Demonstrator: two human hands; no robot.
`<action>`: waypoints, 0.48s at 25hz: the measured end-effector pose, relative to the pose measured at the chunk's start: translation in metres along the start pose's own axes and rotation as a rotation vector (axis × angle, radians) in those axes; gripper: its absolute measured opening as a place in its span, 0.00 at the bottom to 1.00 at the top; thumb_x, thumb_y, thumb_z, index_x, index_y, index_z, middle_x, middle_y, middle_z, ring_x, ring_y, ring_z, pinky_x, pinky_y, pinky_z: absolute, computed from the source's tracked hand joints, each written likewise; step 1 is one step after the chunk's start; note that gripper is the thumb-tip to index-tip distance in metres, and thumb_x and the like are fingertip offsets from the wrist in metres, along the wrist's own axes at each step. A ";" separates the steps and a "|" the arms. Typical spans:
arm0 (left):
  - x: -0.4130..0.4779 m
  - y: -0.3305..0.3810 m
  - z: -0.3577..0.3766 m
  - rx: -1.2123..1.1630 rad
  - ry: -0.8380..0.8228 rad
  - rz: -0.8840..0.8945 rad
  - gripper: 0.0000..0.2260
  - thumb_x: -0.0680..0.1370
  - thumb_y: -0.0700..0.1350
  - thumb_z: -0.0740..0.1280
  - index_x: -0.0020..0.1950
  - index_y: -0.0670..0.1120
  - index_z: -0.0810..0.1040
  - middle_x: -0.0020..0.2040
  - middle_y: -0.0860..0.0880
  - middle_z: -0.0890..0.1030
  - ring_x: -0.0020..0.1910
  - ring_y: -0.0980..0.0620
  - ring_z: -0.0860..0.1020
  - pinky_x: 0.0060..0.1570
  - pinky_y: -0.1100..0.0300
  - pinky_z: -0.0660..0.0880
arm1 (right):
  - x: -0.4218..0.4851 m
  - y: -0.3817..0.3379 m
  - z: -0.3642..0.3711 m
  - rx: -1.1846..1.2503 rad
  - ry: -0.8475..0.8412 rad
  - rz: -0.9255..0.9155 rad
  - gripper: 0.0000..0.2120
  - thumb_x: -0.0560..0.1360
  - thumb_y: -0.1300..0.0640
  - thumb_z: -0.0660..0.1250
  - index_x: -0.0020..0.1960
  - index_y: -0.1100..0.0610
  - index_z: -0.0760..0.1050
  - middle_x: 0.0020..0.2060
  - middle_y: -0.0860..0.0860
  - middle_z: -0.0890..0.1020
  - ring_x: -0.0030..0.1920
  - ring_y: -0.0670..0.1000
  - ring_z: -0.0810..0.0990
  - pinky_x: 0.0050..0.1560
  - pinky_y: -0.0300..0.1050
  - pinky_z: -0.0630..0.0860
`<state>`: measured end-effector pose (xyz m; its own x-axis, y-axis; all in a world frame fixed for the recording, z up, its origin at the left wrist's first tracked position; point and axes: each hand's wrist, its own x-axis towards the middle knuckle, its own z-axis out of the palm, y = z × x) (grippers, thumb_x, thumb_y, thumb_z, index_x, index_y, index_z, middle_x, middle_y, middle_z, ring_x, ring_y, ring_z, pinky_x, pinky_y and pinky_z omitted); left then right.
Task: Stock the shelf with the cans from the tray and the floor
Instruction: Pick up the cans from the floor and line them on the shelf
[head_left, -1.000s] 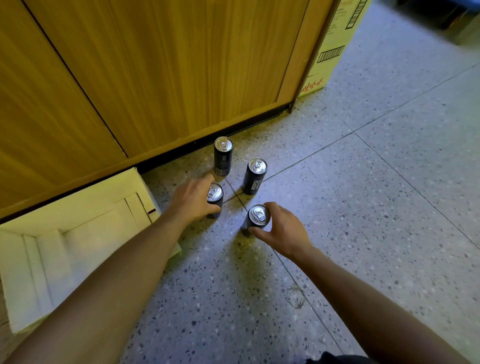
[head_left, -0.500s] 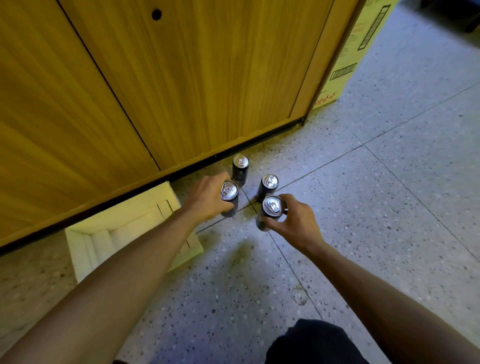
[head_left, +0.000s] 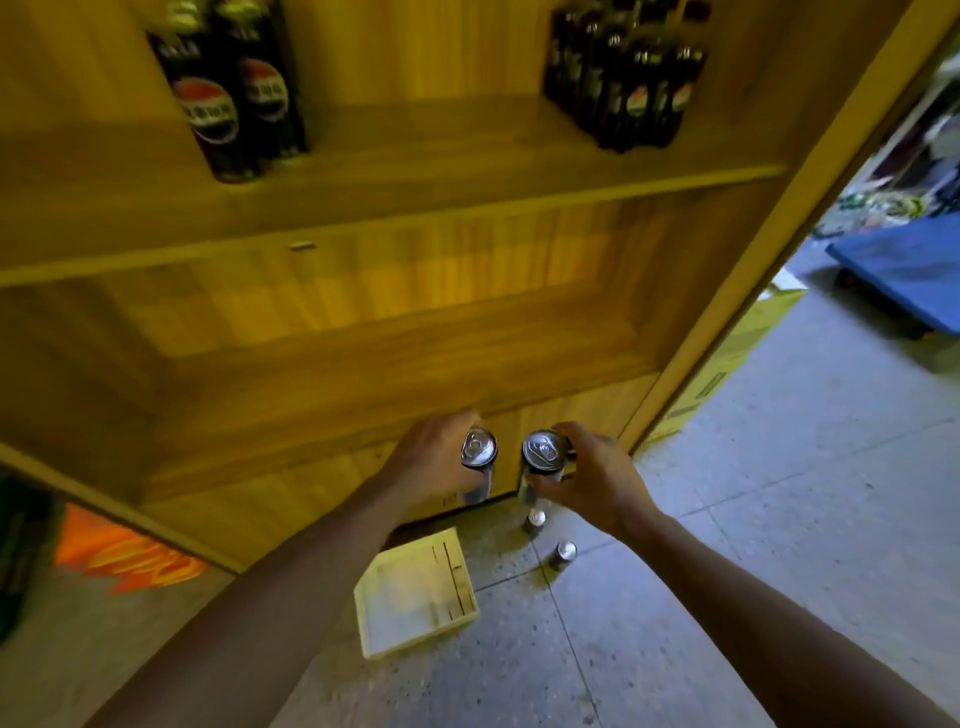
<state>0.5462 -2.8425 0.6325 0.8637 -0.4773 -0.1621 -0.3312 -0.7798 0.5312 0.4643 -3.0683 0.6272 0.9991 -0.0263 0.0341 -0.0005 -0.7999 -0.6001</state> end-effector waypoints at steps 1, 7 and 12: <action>-0.010 0.007 -0.034 0.006 0.005 -0.005 0.25 0.61 0.51 0.80 0.54 0.52 0.75 0.51 0.51 0.83 0.48 0.48 0.81 0.41 0.53 0.79 | 0.010 -0.030 -0.020 0.008 -0.014 -0.028 0.25 0.66 0.46 0.80 0.58 0.51 0.75 0.47 0.43 0.84 0.45 0.43 0.83 0.40 0.32 0.78; -0.065 -0.001 -0.198 0.027 0.131 -0.048 0.27 0.61 0.50 0.81 0.56 0.49 0.76 0.54 0.48 0.83 0.49 0.47 0.82 0.41 0.50 0.81 | 0.069 -0.177 -0.071 -0.003 0.003 -0.151 0.27 0.65 0.43 0.79 0.60 0.51 0.76 0.50 0.47 0.85 0.46 0.45 0.83 0.42 0.44 0.83; -0.089 -0.016 -0.281 0.070 0.211 -0.093 0.26 0.62 0.52 0.81 0.56 0.50 0.77 0.53 0.49 0.83 0.51 0.46 0.81 0.46 0.48 0.80 | 0.105 -0.249 -0.081 0.064 0.024 -0.191 0.23 0.65 0.43 0.78 0.57 0.49 0.78 0.49 0.46 0.85 0.48 0.47 0.84 0.46 0.50 0.83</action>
<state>0.5816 -2.6733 0.8722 0.9496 -0.3125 -0.0259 -0.2659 -0.8462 0.4618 0.5658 -2.9202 0.8451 0.9794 0.1077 0.1707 0.1925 -0.7521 -0.6303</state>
